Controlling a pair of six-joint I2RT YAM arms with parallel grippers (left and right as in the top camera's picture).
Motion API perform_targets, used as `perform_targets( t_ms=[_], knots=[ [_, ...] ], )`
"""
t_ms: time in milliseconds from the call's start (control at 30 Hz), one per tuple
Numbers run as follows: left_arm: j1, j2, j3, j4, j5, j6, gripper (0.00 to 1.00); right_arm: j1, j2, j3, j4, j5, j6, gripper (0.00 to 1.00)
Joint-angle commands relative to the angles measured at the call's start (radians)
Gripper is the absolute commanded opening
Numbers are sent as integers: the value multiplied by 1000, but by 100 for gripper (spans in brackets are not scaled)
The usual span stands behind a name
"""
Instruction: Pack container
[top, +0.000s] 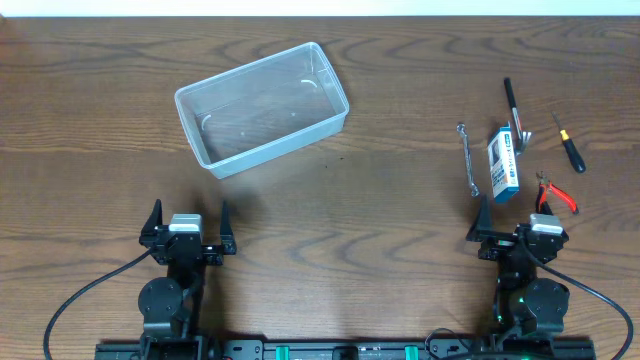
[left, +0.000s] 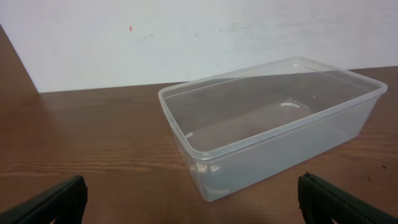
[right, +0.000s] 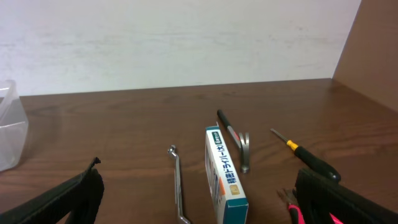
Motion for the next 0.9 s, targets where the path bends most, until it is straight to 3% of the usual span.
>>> perform_targets(
  t_ms=[0,567,733,867],
  knots=[
    [-4,-5,-19,-29,6,18,98,8,-7,-2,-3,2,13,99],
    [-4,-5,-19,-29,6,18,98,8,56,72,111,-15,73,99],
    [-4,-5,-19,-29,6,18,98,8,317,304,150,-6,73,99],
    [-4,-5,-19,-29,6,18,98,8,661,689,6,-141,72,99]
  ],
)
